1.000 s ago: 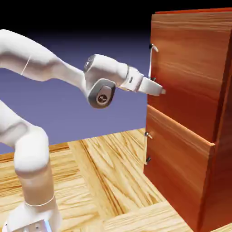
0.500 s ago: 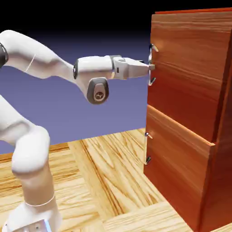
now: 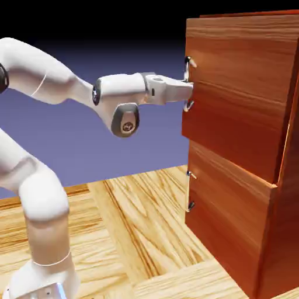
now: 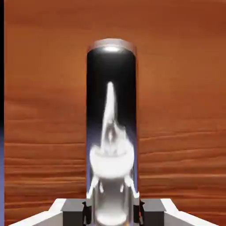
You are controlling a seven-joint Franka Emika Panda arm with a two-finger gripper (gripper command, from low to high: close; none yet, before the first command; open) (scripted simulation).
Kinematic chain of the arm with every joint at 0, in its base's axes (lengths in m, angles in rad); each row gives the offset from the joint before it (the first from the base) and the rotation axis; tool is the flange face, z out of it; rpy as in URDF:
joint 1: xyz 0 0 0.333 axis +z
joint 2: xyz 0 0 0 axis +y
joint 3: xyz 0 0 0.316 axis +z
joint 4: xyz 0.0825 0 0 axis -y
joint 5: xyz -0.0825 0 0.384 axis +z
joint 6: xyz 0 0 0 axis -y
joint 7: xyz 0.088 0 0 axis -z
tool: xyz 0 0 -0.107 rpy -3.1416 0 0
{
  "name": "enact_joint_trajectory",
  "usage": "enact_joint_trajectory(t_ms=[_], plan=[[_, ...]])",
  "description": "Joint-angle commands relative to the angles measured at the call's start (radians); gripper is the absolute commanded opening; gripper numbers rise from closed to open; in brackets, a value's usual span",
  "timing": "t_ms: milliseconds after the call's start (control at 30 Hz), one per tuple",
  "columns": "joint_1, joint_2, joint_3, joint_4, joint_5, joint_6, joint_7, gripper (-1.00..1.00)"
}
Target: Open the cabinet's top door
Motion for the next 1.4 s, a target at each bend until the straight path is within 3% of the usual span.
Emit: enact_joint_trajectory(t_ms=[0,200,533,967,1367], plan=[[0.037,-0.002,-0.023,0.0,0.025,0.005,-0.034,-1.0],[0.23,-0.144,-0.203,-0.079,-0.006,-0.036,-0.133,-1.0],[0.505,-0.299,-0.338,-0.095,0.275,-0.04,-0.521,-1.0],[0.346,-0.764,-0.386,-0.233,0.237,-0.511,-0.65,-1.0],[0.14,-1.047,-0.571,-0.219,0.15,-1.033,-0.728,-1.0]])
